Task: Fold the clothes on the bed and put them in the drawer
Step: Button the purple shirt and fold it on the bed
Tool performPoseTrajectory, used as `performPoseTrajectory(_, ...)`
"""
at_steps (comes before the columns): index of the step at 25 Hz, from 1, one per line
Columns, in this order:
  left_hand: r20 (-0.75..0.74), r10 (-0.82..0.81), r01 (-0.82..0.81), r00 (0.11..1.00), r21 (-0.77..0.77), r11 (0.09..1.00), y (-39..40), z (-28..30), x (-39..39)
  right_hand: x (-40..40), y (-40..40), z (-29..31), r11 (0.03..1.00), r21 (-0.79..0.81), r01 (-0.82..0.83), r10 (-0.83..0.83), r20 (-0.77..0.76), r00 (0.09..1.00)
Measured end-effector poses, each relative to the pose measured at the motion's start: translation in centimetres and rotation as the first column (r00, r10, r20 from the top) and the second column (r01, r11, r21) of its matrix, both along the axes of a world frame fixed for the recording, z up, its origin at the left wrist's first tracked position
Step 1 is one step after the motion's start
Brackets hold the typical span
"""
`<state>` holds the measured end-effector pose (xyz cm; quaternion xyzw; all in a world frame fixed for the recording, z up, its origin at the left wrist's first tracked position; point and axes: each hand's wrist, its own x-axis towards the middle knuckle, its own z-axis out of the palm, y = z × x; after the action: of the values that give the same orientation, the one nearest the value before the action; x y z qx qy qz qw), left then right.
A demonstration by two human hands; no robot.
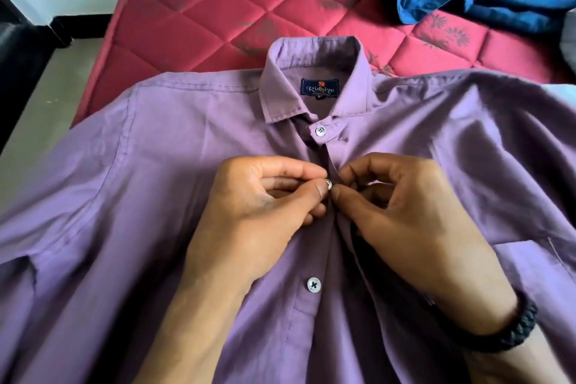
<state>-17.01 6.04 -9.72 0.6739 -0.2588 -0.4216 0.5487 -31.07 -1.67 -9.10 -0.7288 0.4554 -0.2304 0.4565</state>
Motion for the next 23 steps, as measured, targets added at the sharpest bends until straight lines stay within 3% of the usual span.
performPoseTrajectory(5,0.13,-0.009,0.01,0.991,-0.009,1.0,0.2,-0.4,-0.4,-0.6,-0.4,0.1,0.958,0.286,-0.006,-0.052,0.195,0.979)
performPoseTrajectory(13,0.107,-0.025,0.025,0.994,0.001,1.0,0.0,-1.4,0.0,-1.4,-1.5,-0.4,0.911,0.384,-0.148,0.052,0.249,0.967)
performPoseTrajectory(17,0.195,-0.063,0.054,0.979,0.049,0.997,0.6,-0.4,-0.1,-0.2,-0.1,-0.5,0.971,0.233,-0.056,0.019,0.16,0.987)
performPoseTrajectory(20,0.386,-0.042,-0.003,0.922,0.117,0.993,0.4,0.2,-0.9,0.2,0.8,-1.0,0.998,0.05,0.048,-0.051,0.06,0.997)
performPoseTrajectory(23,0.335,0.038,-0.059,0.941,0.053,0.997,0.6,0.1,-1.2,0.1,1.6,-1.0,0.995,0.063,0.076,-0.081,0.082,0.993)
